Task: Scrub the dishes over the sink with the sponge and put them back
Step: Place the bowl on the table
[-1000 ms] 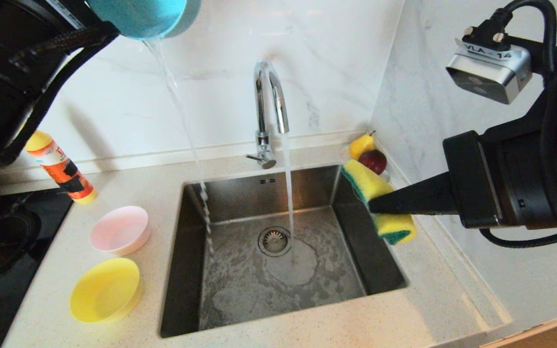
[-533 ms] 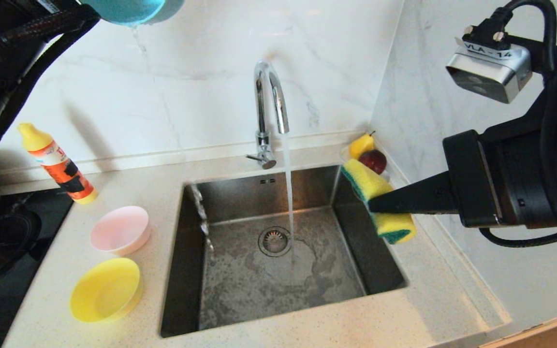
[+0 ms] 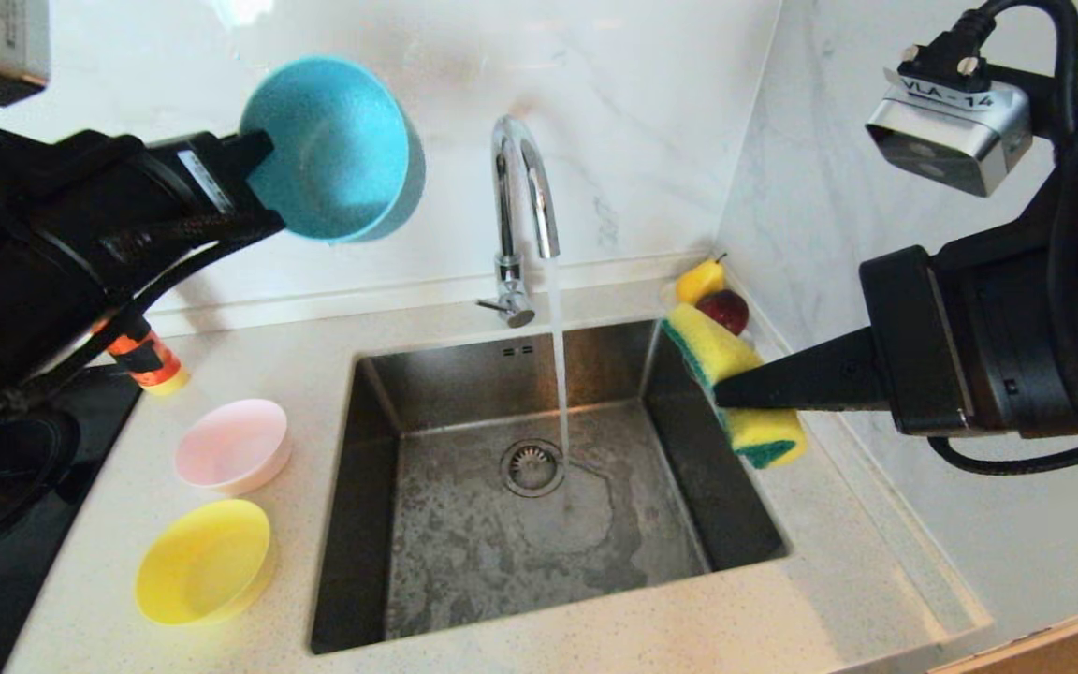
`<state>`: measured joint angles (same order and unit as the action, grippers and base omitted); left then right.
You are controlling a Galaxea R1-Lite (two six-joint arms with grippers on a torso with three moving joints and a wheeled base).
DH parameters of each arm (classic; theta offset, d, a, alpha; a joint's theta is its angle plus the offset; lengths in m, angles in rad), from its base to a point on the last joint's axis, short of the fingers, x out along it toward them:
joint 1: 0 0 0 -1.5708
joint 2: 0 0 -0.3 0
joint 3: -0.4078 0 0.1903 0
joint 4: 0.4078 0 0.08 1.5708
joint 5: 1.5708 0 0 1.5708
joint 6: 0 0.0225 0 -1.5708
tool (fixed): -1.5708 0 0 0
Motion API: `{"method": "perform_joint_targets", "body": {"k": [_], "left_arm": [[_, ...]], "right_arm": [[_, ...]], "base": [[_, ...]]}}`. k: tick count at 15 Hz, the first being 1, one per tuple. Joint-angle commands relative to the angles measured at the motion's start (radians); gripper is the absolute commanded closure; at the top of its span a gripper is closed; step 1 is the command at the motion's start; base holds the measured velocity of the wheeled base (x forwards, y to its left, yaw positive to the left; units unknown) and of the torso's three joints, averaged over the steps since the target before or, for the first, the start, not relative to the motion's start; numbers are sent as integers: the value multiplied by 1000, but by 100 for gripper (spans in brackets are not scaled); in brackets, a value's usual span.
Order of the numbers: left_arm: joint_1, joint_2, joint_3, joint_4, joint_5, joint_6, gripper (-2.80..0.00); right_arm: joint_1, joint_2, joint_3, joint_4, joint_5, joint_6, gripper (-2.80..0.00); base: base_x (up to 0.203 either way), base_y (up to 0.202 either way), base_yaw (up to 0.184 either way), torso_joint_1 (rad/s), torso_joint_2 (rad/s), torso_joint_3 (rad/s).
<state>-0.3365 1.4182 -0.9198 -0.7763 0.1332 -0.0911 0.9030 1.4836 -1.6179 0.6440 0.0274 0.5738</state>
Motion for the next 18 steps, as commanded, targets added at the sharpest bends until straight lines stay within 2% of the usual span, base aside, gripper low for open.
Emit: {"method": "perform_joint_targets", "body": {"k": [1, 3, 4, 5, 7, 10, 13, 15, 18], "left_arm": [[41, -32, -16, 248, 4, -10, 0], [83, -67, -83, 532, 31, -34, 0], [115, -88, -124, 662, 49, -78, 0], [156, -107, -157, 771, 60, -125, 0], [287, -129, -198, 932, 64, -177, 0], [476, -134, -214, 1039, 58, -239, 0], [620, -131, -208, 1151, 29, -290, 0], [719, -123, -211, 1178, -33, -325, 0], [844, -46, -216, 1179, -55, -382, 0]], "right_arm": [[0, -2, 0, 3, -1, 3, 0], [-3, -6, 2, 4, 0, 3, 0], [-4, -10, 4, 3, 0, 3, 0], [-7, -13, 4, 4, 0, 3, 0], [-28, -15, 5, 5, 0, 2, 0], [-33, -31, 15, 5, 0, 1, 0], [-33, -37, 21, 6, 0, 0, 0], [-35, -39, 23, 7, 0, 0, 0], [-41, -49, 40, 5, 0, -2, 0]], "base": [[0, 0, 0, 0, 0, 0], [0, 0, 0, 0, 0, 0], [0, 0, 0, 0, 0, 0], [0, 0, 0, 0, 0, 0], [0, 0, 0, 0, 0, 0], [0, 0, 0, 0, 0, 0], [0, 0, 0, 0, 0, 0], [0, 0, 0, 0, 0, 0], [0, 0, 0, 0, 0, 0]]}}
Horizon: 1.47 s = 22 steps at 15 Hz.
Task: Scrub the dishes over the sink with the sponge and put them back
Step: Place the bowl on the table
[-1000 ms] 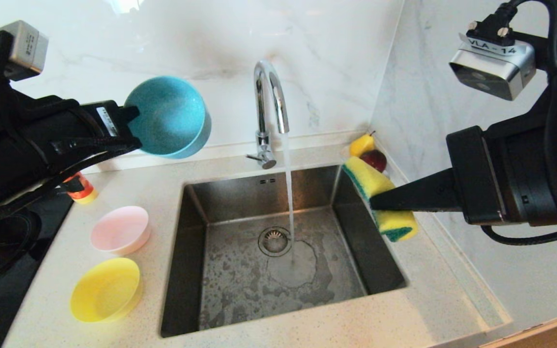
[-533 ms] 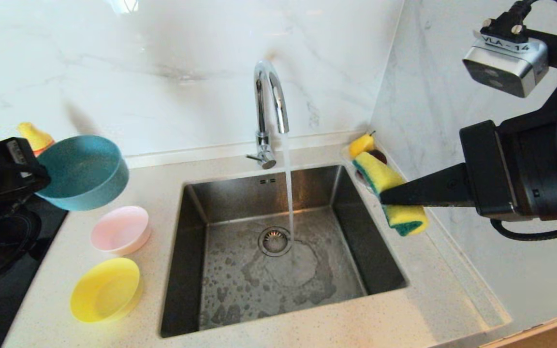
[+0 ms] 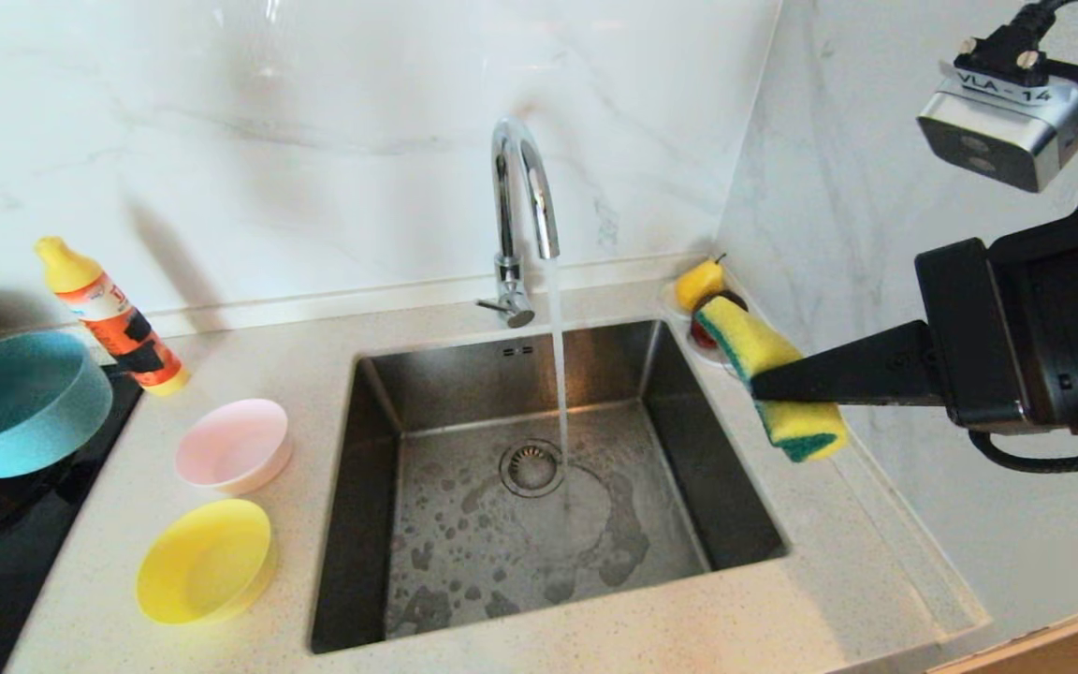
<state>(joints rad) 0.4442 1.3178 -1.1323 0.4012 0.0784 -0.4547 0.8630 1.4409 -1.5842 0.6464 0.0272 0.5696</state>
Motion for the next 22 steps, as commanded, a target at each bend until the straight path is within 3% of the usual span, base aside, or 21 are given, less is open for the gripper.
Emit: {"method": "perform_joint_targets", "body": {"k": [1, 5, 9, 17, 22], "left_arm": [[106, 94, -12, -3, -2, -47, 0], [258, 275, -44, -64, -12, -127, 0], [346, 430, -58, -155, -27, -163, 0], [434, 689, -181, -193, -39, -194, 0], [436, 733, -271, -218, -94, -193, 0]], "right_arm": [[-2, -12, 19, 2, 0, 2, 0], [-1, -24, 24, 1, 1, 1, 0], [-1, -27, 30, 1, 2, 1, 0], [-1, -25, 27, 1, 0, 3, 0], [-2, -24, 30, 1, 3, 3, 0]], "base": [[0, 0, 0, 0, 0, 0], [0, 0, 0, 0, 0, 0], [0, 0, 0, 0, 0, 0], [0, 0, 0, 0, 0, 0], [0, 0, 0, 0, 0, 0]]}}
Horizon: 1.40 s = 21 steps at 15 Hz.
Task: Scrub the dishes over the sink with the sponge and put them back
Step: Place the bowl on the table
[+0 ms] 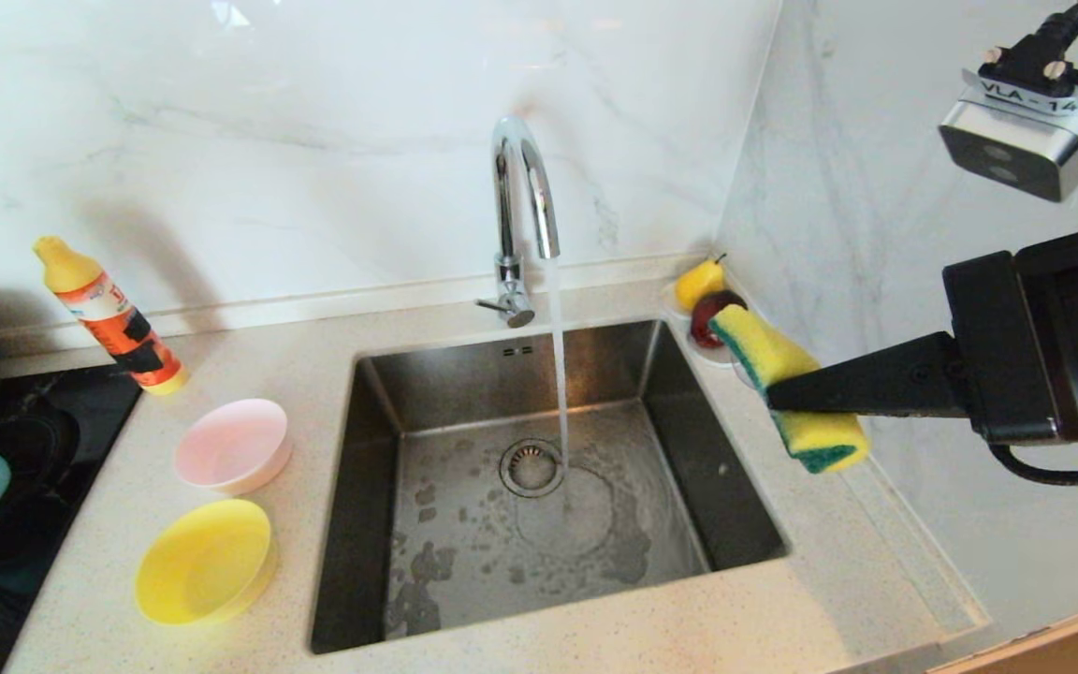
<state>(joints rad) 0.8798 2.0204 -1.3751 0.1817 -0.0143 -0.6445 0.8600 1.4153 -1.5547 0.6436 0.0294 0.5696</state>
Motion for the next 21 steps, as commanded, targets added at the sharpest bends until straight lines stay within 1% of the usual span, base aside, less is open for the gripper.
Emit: {"method": "perform_joint_targets", "body": {"k": [1, 4, 8, 11, 15, 18, 19, 21], "left_arm": [[1, 39, -59, 2, -4, -3, 0], [1, 92, -141, 2, -29, 2, 0], [-1, 184, -248, 13, -24, 10, 0], [-4, 216, -268, 13, -23, 23, 0], [-7, 202, -259, 18, -23, 23, 0], [-7, 197, -272, 39, -23, 26, 0], [-7, 186, -272, 38, -23, 25, -280], [-7, 152, -273, 36, -27, 17, -280]], "right_arm": [[2, 1, 1, 4, 1, 3, 0], [2, 5, 7, 4, 1, 4, 0], [1, 5, 15, 4, 0, 4, 0], [1, 10, 15, 4, 0, 4, 0], [1, 10, 22, 4, 0, 4, 0], [1, 7, 24, 4, 0, 4, 0], [1, 5, 24, 4, 0, 4, 0], [1, 5, 24, 4, 0, 4, 0]], "base": [[0, 0, 0, 0, 0, 0], [0, 0, 0, 0, 0, 0], [0, 0, 0, 0, 0, 0], [0, 0, 0, 0, 0, 0], [0, 0, 0, 0, 0, 0], [0, 0, 0, 0, 0, 0], [0, 0, 0, 0, 0, 0], [0, 0, 0, 0, 0, 0]]}}
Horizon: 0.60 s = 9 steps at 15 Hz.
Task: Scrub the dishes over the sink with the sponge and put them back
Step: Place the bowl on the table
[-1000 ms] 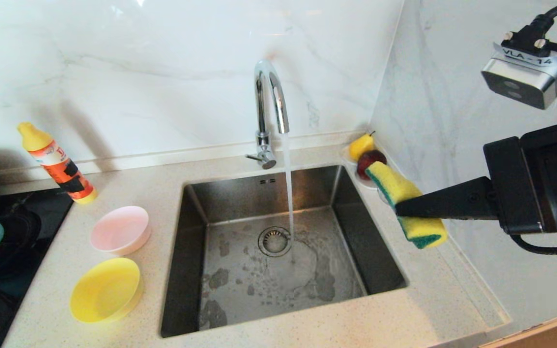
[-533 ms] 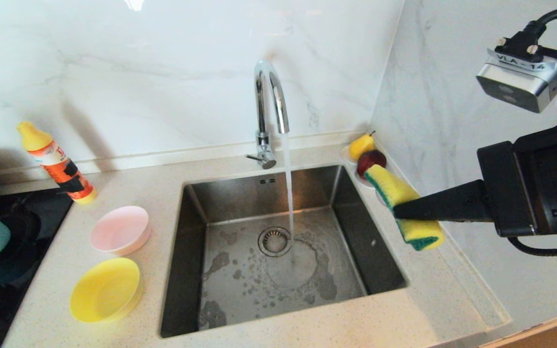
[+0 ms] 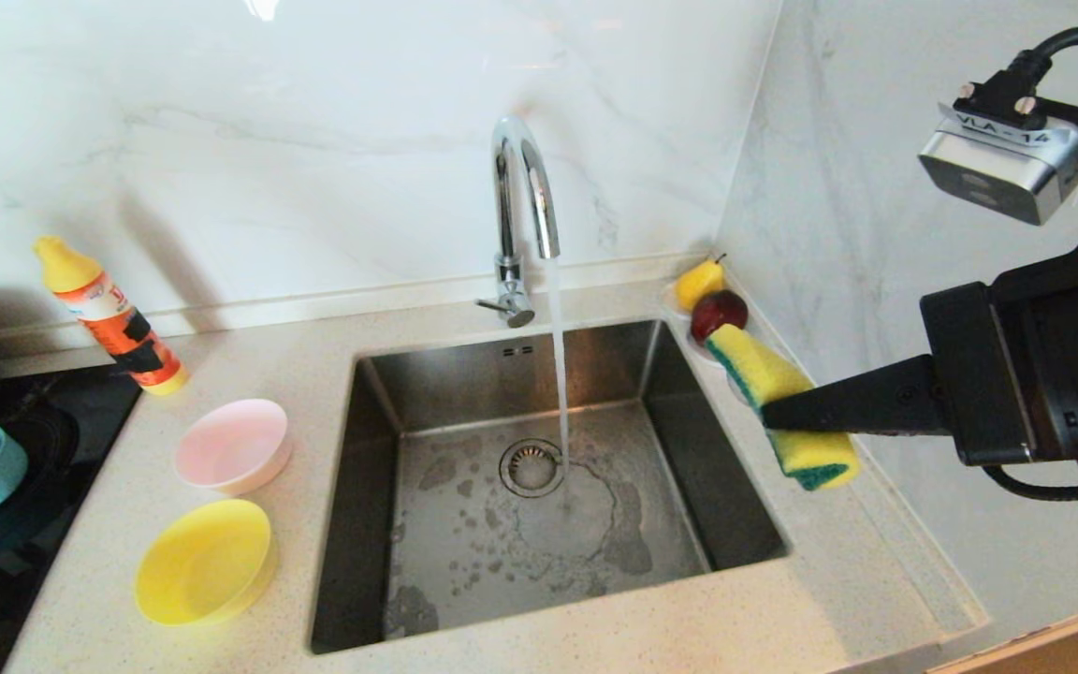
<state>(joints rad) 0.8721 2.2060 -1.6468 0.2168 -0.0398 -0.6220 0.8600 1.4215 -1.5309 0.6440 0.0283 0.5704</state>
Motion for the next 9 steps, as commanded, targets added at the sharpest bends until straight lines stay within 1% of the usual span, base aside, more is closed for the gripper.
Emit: {"method": "perform_joint_targets", "body": {"k": [1, 3, 4, 6, 7, 8, 9], "left_arm": [[1, -50, -2, 2, -4, -7, -280], [1, -95, -2, 14, -5, -7, -280], [1, -124, 1, 37, -5, -6, -280], [-6, -196, 11, 126, -14, -1, -280], [-18, -227, 26, 176, -25, 8, 0], [-27, -259, 58, 209, -36, 40, 0], [-30, -297, 100, 216, -51, 88, 0]], "right_arm": [[1, -1, 0, 3, 1, 3, 0], [1, -1, 0, 3, 1, 3, 0], [1, -1, 0, 3, 1, 3, 0], [1, 1, 0, 3, 1, 3, 0], [1, 0, 0, 3, 1, 3, 0], [1, -1, 0, 3, 1, 3, 0], [1, -4, 1, 5, -1, 5, 0]], "base": [[0, 0, 0, 0, 0, 0], [0, 0, 0, 0, 0, 0], [0, 0, 0, 0, 0, 0], [0, 0, 0, 0, 0, 0], [0, 0, 0, 0, 0, 0], [0, 0, 0, 0, 0, 0], [0, 0, 0, 0, 0, 0]]}}
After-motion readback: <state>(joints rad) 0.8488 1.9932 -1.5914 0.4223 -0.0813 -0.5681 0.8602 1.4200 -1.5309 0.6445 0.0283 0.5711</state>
